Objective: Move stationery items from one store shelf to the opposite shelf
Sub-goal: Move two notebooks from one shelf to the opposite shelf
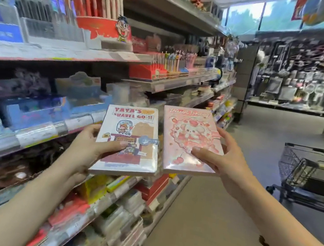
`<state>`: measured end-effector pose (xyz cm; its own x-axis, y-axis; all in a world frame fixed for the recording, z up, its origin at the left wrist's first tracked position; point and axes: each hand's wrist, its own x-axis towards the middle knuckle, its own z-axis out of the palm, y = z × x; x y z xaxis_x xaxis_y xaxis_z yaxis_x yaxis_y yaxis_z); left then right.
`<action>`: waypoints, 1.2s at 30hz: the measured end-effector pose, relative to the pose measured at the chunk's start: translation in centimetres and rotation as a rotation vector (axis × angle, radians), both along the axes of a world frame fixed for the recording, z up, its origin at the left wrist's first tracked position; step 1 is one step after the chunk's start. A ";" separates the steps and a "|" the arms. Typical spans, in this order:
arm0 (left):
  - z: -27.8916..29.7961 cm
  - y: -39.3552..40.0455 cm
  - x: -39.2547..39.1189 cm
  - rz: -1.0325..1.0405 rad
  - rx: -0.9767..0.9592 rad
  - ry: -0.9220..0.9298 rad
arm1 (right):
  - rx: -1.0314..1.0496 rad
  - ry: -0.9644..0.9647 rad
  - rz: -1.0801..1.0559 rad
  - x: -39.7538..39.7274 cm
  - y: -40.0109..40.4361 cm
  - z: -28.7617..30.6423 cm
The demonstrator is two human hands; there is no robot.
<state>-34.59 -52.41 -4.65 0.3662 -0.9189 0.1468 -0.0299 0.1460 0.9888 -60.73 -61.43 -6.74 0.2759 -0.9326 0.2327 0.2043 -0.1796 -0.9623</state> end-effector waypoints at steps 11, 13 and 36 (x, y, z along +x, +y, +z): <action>-0.9 -17.8 -4.5 -0.081 0.030 0.016 | -0.013 0.025 -0.202 -5.6 -14.5 -2.3; -0.8 -21.6 -4.5 -0.105 0.034 0.008 | -0.024 0.031 -0.214 -5.7 -17.9 -2.2; -1.3 -61.7 -9.8 -0.263 0.114 0.022 | -0.016 0.061 -0.383 -12.6 -54.7 -2.8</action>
<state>-44.35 -114.15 -5.93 0.1155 -0.9928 0.0323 0.0155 0.0343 0.9993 -73.30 -116.14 -9.52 -0.0779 -0.9672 0.2418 0.0618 -0.2468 -0.9671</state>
